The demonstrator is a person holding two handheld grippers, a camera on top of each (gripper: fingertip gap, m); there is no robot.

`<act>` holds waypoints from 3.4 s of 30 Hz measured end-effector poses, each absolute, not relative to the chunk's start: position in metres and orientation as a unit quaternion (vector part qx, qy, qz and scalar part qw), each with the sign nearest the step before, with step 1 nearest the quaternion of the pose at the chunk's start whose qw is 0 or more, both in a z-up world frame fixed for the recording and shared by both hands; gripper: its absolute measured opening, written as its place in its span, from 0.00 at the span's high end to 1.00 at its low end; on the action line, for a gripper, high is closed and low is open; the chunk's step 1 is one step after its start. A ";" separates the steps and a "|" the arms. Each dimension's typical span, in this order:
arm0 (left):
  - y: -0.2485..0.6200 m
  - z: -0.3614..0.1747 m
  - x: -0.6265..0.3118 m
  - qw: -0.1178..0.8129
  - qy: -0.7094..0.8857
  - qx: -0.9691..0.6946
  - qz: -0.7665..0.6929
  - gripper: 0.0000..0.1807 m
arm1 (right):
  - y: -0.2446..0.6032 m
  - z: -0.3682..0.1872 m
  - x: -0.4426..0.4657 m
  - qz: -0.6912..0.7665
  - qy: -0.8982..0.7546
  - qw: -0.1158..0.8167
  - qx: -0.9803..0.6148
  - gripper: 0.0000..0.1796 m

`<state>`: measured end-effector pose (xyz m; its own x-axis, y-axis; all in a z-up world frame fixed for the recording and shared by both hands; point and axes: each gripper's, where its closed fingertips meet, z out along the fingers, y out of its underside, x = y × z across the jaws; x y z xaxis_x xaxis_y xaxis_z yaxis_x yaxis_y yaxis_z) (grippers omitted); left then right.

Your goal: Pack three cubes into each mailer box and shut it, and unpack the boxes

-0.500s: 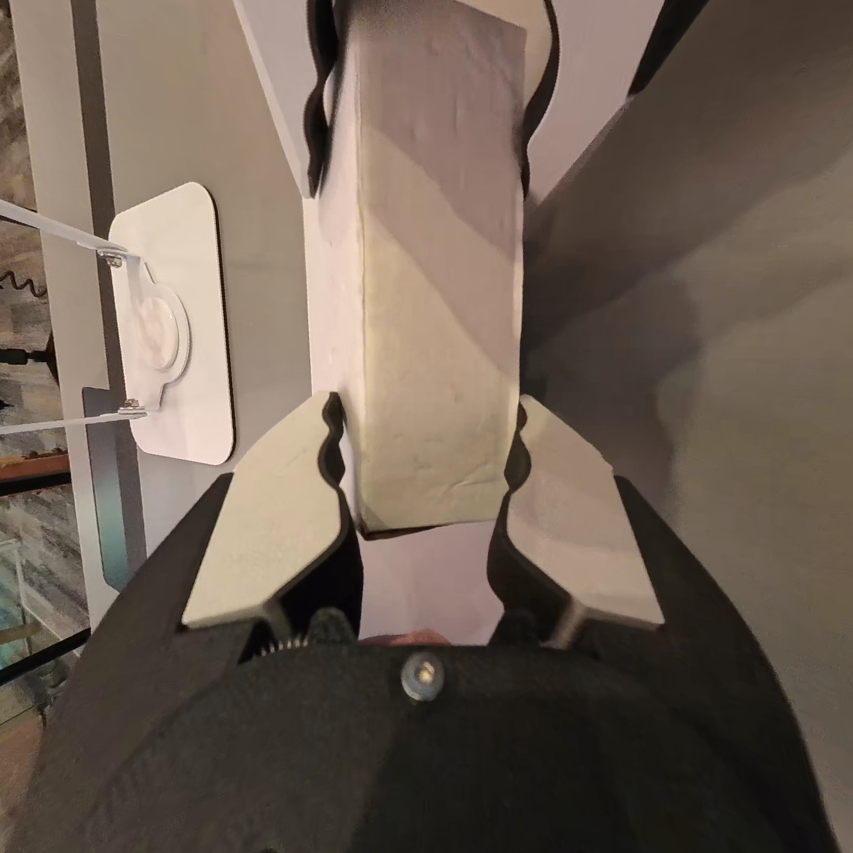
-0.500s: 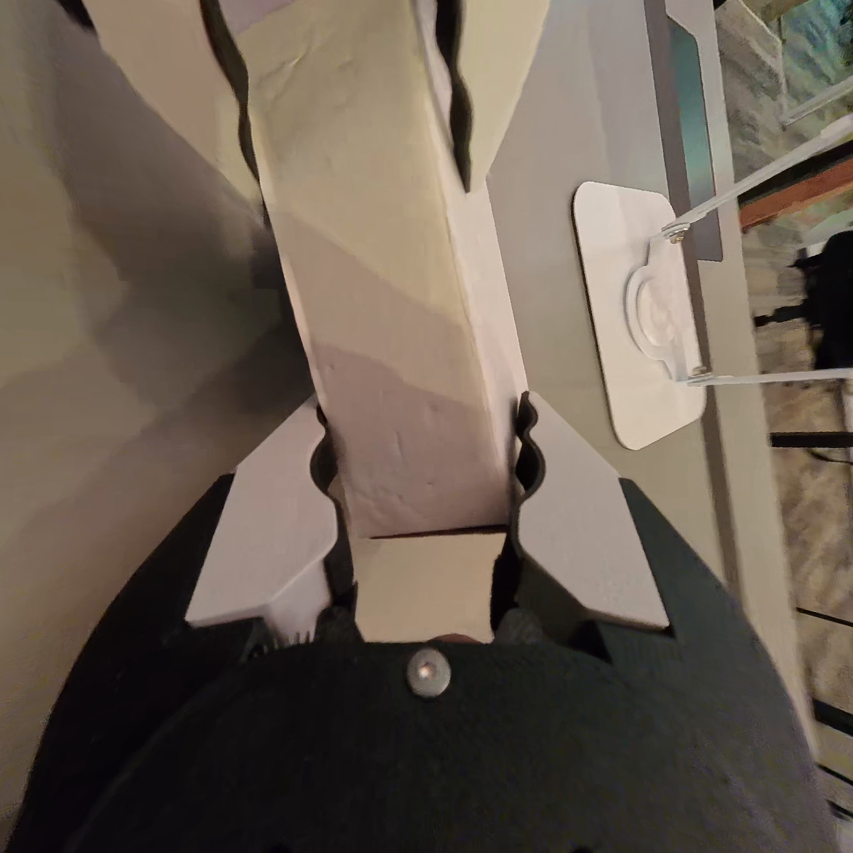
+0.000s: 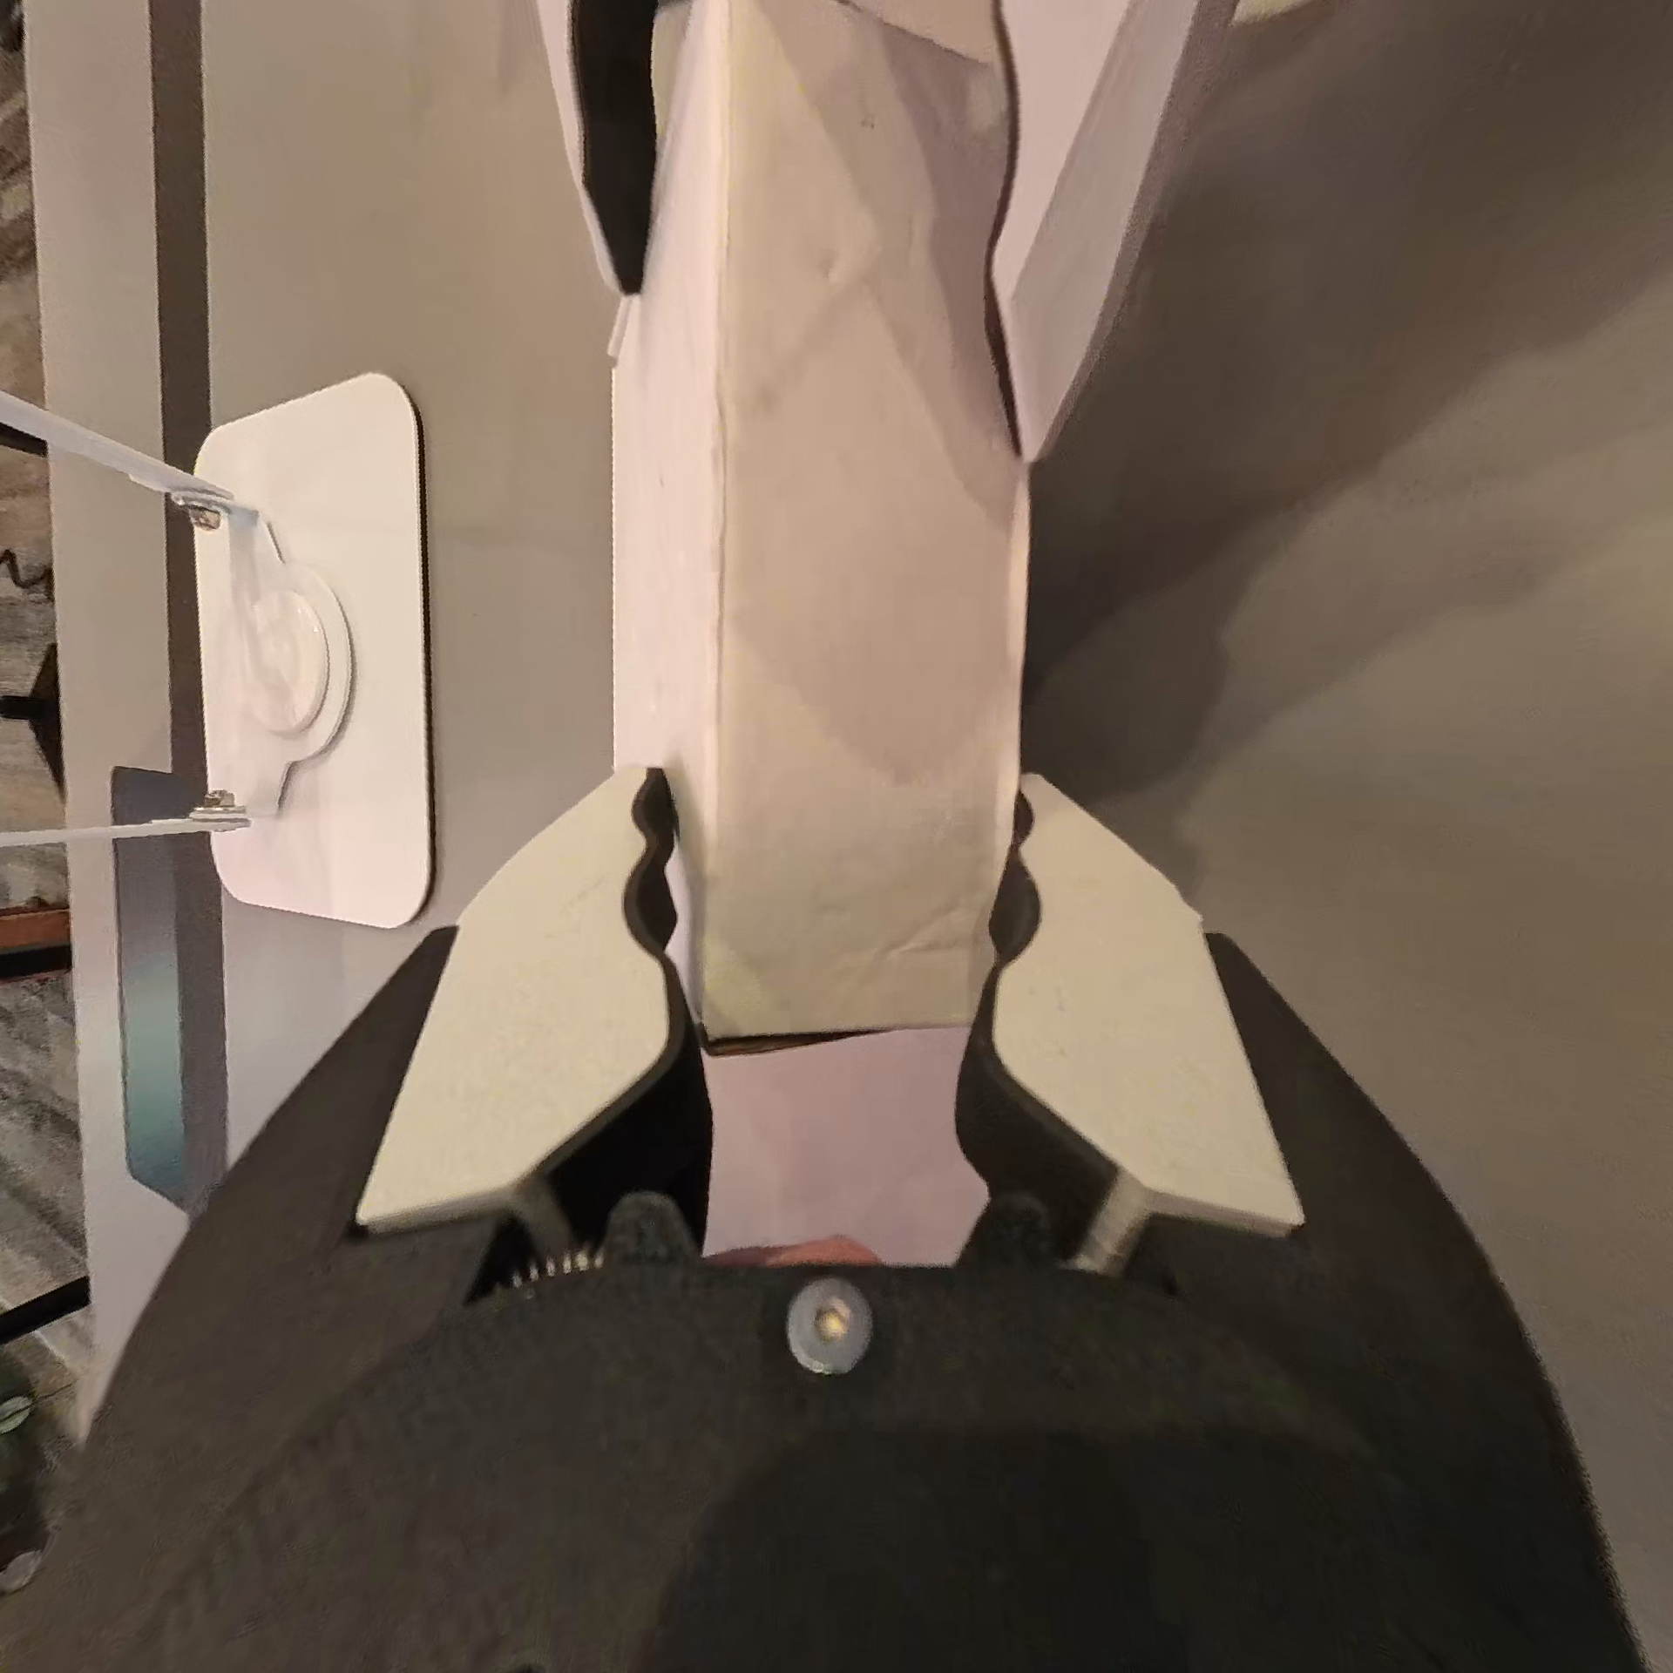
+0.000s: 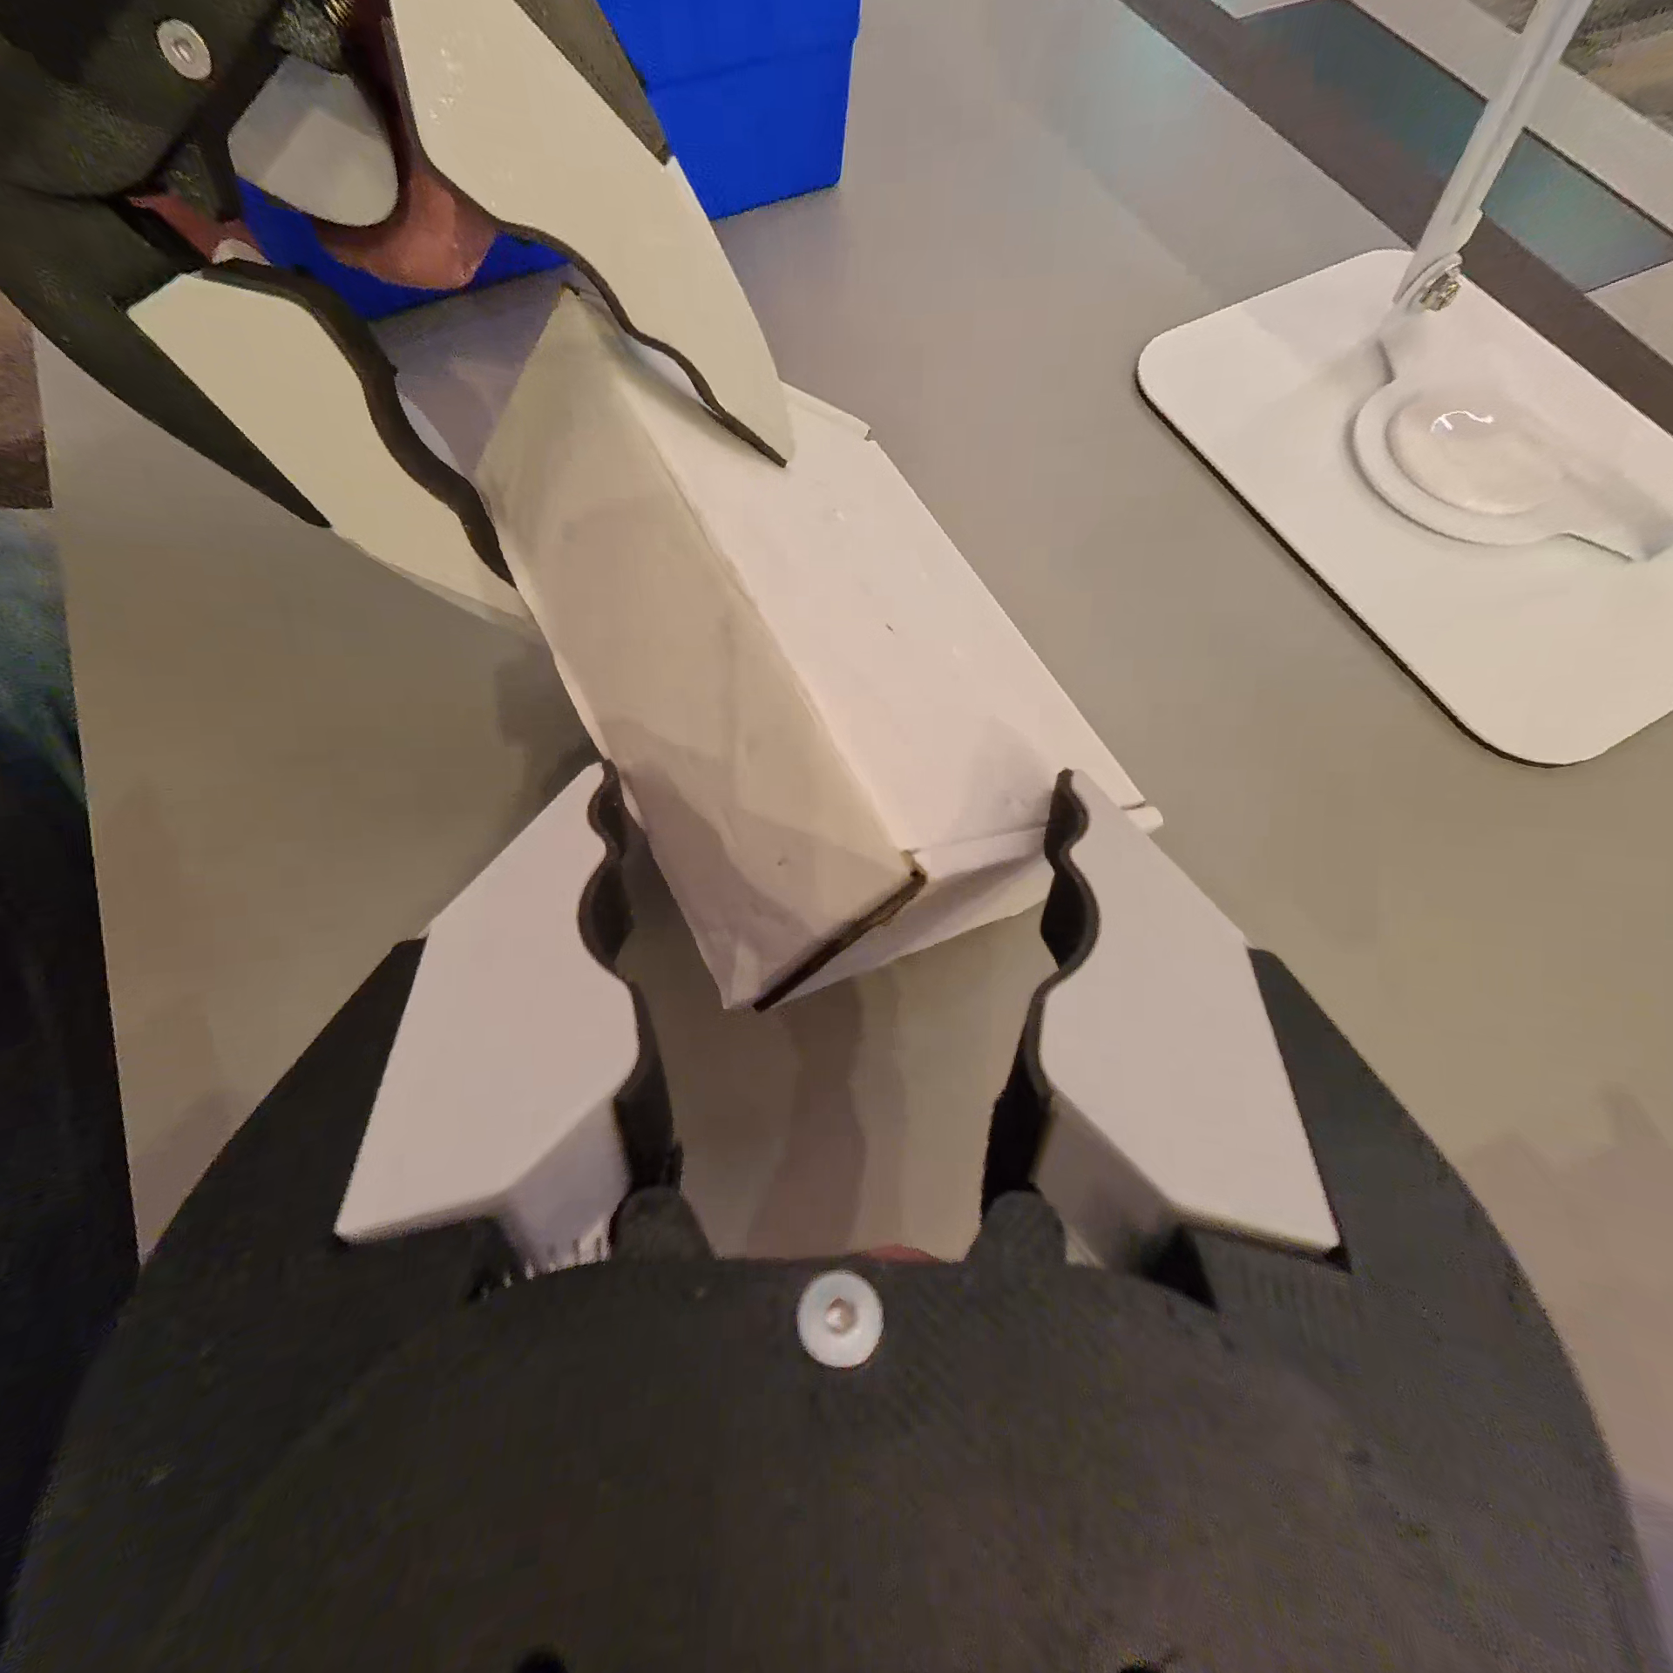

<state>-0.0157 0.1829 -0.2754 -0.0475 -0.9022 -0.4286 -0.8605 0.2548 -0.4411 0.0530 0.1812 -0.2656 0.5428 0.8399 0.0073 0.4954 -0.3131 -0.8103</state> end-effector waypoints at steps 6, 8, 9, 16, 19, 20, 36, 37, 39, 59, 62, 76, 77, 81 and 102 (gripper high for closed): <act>0.184 -0.275 -0.015 0.321 0.717 -0.617 -0.048 0.62 | 0.182 -0.266 0.054 0.205 -0.433 0.406 -0.779 0.48; 0.183 -0.273 -0.014 0.319 0.710 -0.624 -0.062 0.62 | 0.183 -0.267 0.056 0.195 -0.435 0.407 -0.779 0.48; 0.183 -0.273 -0.013 0.318 0.709 -0.625 -0.065 0.62 | 0.184 -0.268 0.057 0.184 -0.442 0.407 -0.778 0.47; 0.187 -0.269 -0.011 0.299 0.697 -0.644 -0.102 0.62 | 0.189 -0.268 0.069 0.161 -0.438 0.414 -0.782 0.52; 0.189 -0.268 -0.011 0.292 0.701 -0.643 -0.101 0.62 | 0.191 -0.268 0.069 0.164 -0.436 0.415 -0.781 0.53; 0.189 -0.268 -0.011 0.291 0.702 -0.643 -0.097 0.62 | 0.191 -0.268 0.069 0.165 -0.435 0.415 -0.782 0.53; 0.191 -0.264 -0.009 0.301 0.722 -0.622 0.033 0.65 | 0.193 -0.267 0.065 0.177 -0.426 0.414 -0.785 0.53; 0.191 -0.264 -0.009 0.296 0.721 -0.626 0.022 0.65 | 0.194 -0.267 0.065 0.179 -0.423 0.416 -0.785 0.53; 0.189 -0.263 -0.007 0.290 0.713 -0.638 -0.012 0.65 | 0.197 -0.270 0.065 0.172 -0.420 0.416 -0.788 0.54; 0.185 -0.258 -0.008 0.213 0.681 -0.685 -0.149 0.65 | 0.205 -0.276 0.064 0.180 -0.399 0.408 -0.801 0.66; 0.184 -0.257 -0.008 0.193 0.672 -0.693 -0.173 0.65 | 0.205 -0.277 0.064 0.174 -0.402 0.408 -0.801 0.67; 0.180 -0.250 -0.008 0.080 0.627 -0.711 -0.309 0.63 | 0.203 -0.281 0.066 0.132 -0.426 0.410 -0.796 0.69; 0.180 -0.249 -0.008 0.078 0.626 -0.710 -0.312 0.63 | 0.203 -0.281 0.067 0.131 -0.426 0.410 -0.796 0.69; 0.185 -0.247 -0.004 0.098 0.631 -0.713 -0.288 0.65 | 0.205 -0.267 0.072 0.157 -0.393 0.428 -0.798 0.69; 0.186 -0.251 0.017 0.164 0.663 -0.694 -0.229 0.65 | 0.204 -0.253 0.082 0.258 -0.321 0.439 -0.799 0.58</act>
<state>0.0169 0.1859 -0.2515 0.0169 -0.9948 0.1000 -0.8442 -0.0678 -0.5318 0.0821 0.2043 -0.2530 0.6609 0.7389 -0.1314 0.2850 -0.4090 -0.8669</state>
